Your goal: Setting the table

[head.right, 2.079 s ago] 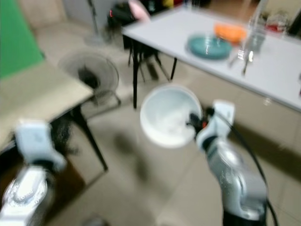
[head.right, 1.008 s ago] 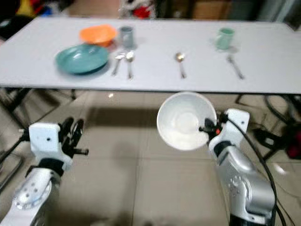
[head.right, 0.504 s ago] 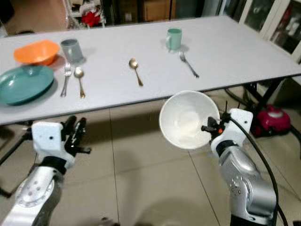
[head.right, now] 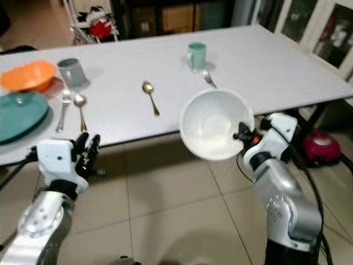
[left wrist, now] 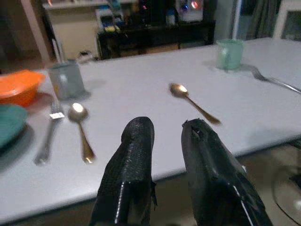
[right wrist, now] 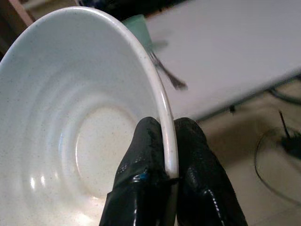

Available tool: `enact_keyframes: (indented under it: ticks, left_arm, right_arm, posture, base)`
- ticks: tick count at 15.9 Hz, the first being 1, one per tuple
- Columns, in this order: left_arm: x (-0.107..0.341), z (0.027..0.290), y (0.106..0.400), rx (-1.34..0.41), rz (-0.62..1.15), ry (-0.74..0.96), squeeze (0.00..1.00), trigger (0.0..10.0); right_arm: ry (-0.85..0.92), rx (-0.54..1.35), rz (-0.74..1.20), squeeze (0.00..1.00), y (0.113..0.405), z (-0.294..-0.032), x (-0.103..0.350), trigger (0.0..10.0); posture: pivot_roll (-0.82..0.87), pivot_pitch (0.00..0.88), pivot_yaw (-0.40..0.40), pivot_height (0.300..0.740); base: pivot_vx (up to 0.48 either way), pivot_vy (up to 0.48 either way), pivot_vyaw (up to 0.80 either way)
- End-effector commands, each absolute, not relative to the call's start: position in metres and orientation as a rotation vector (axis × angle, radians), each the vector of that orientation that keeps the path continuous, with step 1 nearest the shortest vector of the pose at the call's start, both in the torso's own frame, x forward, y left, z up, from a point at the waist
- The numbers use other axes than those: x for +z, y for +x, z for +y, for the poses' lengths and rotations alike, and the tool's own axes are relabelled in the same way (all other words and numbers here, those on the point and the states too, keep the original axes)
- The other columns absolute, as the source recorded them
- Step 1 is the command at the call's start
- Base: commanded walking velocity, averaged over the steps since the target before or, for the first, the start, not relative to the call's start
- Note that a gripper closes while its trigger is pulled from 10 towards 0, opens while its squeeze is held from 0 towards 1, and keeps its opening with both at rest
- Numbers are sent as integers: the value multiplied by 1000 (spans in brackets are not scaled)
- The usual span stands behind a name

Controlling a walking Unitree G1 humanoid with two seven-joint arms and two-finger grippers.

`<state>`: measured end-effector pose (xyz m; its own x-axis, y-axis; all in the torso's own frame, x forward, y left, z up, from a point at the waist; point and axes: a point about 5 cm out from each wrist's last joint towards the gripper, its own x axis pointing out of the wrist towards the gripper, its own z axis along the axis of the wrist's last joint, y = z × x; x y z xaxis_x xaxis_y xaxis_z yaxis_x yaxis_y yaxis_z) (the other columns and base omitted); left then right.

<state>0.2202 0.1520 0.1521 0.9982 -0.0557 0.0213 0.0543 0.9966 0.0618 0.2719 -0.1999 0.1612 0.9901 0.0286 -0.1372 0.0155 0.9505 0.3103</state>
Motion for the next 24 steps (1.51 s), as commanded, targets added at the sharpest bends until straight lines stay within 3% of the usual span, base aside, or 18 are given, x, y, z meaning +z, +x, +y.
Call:
enact_keyframes:
  ticks: [1,4,24]
  left_arm:
    - [154,158,221,-35,-26,83,0,10000]
    - [155,159,222,-37,-27,99,0,10000]
    - [155,155,223,-60,-17,88,0,10000]
  right_arm:
    - [326,53,104,0,279,-189,168,10000]
    - [337,70,96,0,292,-184,173,10000]
    - [324,111,159,0,298,-179,168,10000]
  posture:
    - [-63,47,26,740]
    - [-54,48,18,740]
    - [-56,54,17,740]
  base:
    - [368,0,0]
    - [371,0,0]
    - [368,0,0]
